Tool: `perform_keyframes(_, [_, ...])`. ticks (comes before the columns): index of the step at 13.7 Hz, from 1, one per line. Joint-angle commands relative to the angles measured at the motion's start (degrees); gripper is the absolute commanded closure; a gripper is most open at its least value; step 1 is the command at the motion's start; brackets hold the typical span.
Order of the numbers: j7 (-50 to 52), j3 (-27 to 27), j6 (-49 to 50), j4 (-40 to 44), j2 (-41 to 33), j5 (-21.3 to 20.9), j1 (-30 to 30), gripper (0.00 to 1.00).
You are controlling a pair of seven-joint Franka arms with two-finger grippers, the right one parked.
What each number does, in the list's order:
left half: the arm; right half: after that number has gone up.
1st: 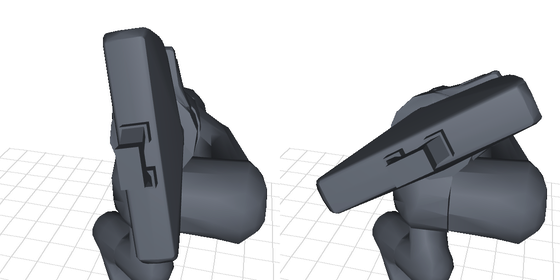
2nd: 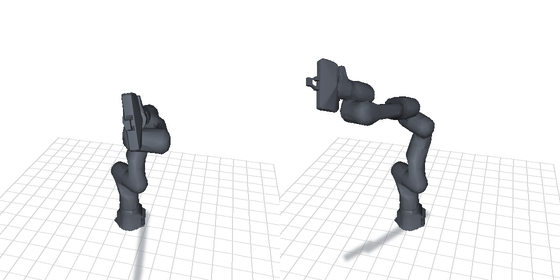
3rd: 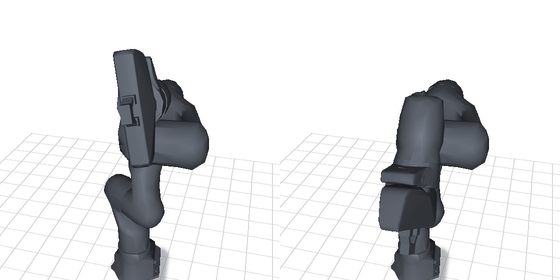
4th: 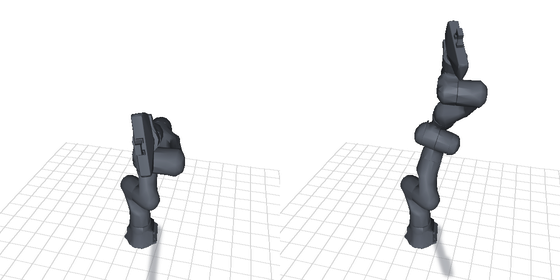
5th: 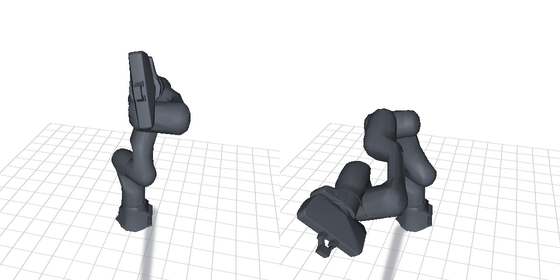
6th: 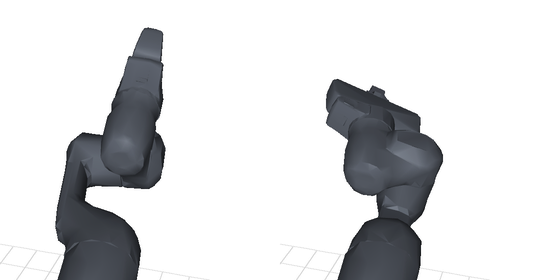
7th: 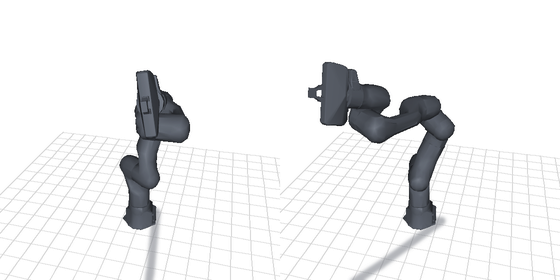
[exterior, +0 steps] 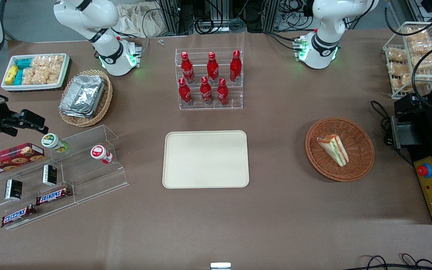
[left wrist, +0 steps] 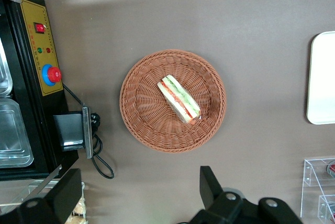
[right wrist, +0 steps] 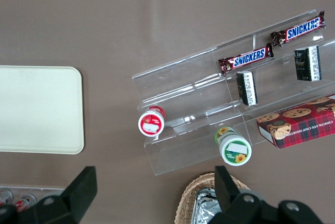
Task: Place sandwich from basket to tray
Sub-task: 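Move the left gripper over the wicker basket toward the sandwich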
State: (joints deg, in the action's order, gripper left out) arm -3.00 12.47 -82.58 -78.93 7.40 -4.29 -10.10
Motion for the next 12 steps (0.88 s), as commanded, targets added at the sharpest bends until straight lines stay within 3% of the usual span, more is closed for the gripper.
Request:
perform_keyframes(1, [1.2,0.6,0.9,1.8,0.9,0.5,-0.4,0.0])
perform_keyframes(7, [1.6,0.5,0.3,1.6,1.0,0.8,-0.4,0.0])
perform_keyframes(12, [1.5,0.4,-0.6,-4.6,-1.1,0.0,-0.4,0.0])
